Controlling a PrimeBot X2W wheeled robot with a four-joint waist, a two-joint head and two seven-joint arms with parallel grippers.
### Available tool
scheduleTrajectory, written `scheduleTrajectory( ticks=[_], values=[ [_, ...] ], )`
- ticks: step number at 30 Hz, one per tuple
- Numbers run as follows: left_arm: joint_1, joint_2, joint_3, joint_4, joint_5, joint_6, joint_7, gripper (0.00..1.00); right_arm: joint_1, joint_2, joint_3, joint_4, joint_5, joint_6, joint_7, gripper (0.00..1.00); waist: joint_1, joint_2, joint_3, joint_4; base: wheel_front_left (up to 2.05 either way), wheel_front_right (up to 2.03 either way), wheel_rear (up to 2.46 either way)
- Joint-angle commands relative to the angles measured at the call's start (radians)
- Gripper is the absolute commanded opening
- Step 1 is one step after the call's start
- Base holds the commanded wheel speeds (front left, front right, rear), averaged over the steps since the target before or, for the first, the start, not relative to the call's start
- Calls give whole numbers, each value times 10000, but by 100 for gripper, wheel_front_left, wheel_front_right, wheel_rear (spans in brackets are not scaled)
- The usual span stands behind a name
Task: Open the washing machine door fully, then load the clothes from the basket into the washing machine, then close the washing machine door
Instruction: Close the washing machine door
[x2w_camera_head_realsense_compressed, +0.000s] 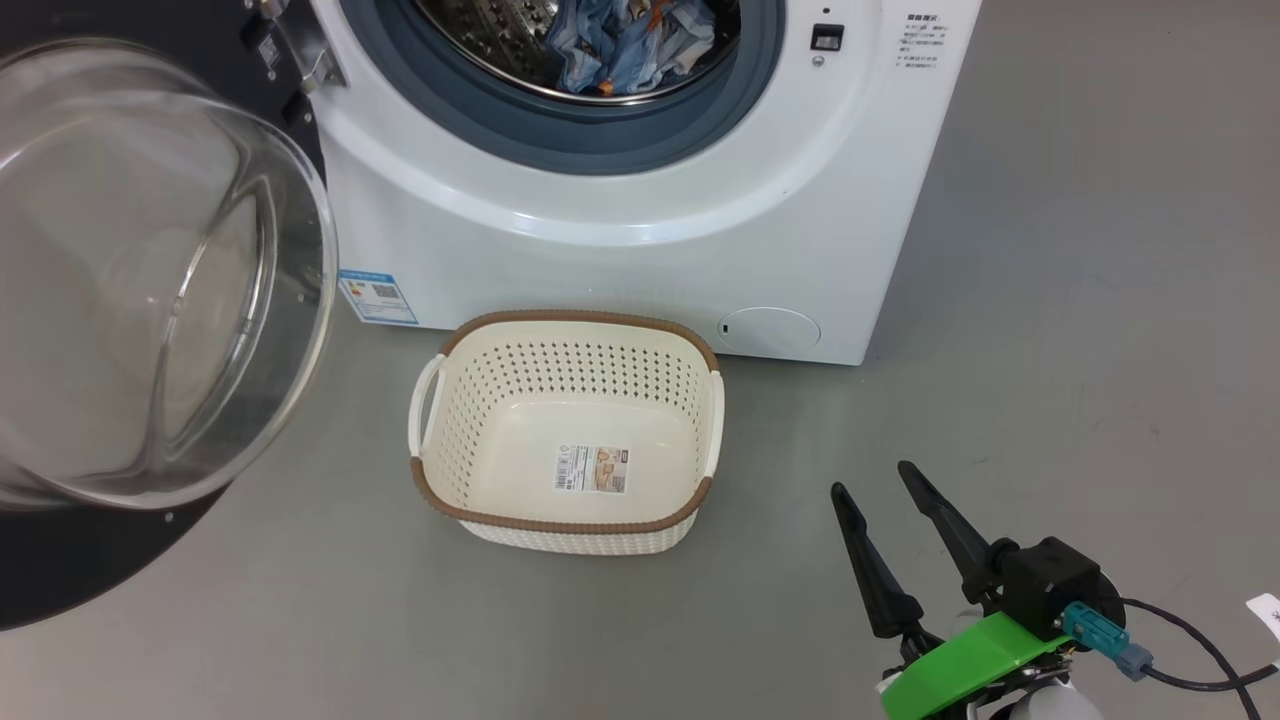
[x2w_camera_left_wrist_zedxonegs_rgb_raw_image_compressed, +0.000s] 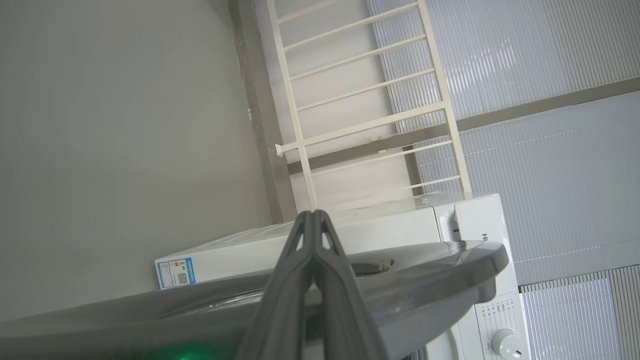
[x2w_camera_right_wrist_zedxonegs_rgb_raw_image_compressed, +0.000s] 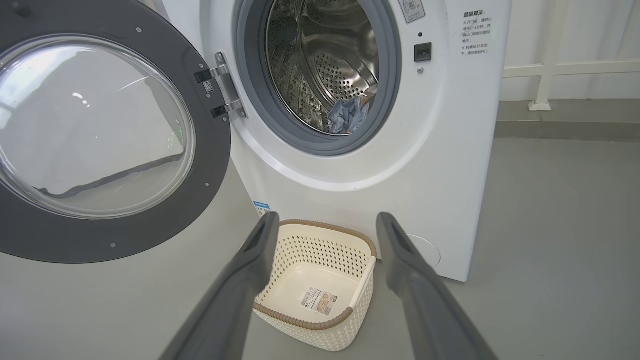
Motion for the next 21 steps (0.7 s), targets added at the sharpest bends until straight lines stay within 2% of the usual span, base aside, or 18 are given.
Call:
scheduleTrajectory(
  ticks=[1,12,21],
  values=[
    [183,689,46,-310,-79,-39,277,0,-211,45,212,-272,-2,16,-48,100,-1,0,-3,11,0,0,0],
    [769,247,-261,-1439,-953,-39,2721,0,-185,45,289,-188,95,16,-48,100,-1,0,-67,170,0,0,0],
    [1620,-600,-343,-3135,-2324,-39,5240,0,-151,45,374,-141,223,16,-48,100,-1,0,-186,156,0,0,0]
  ],
)
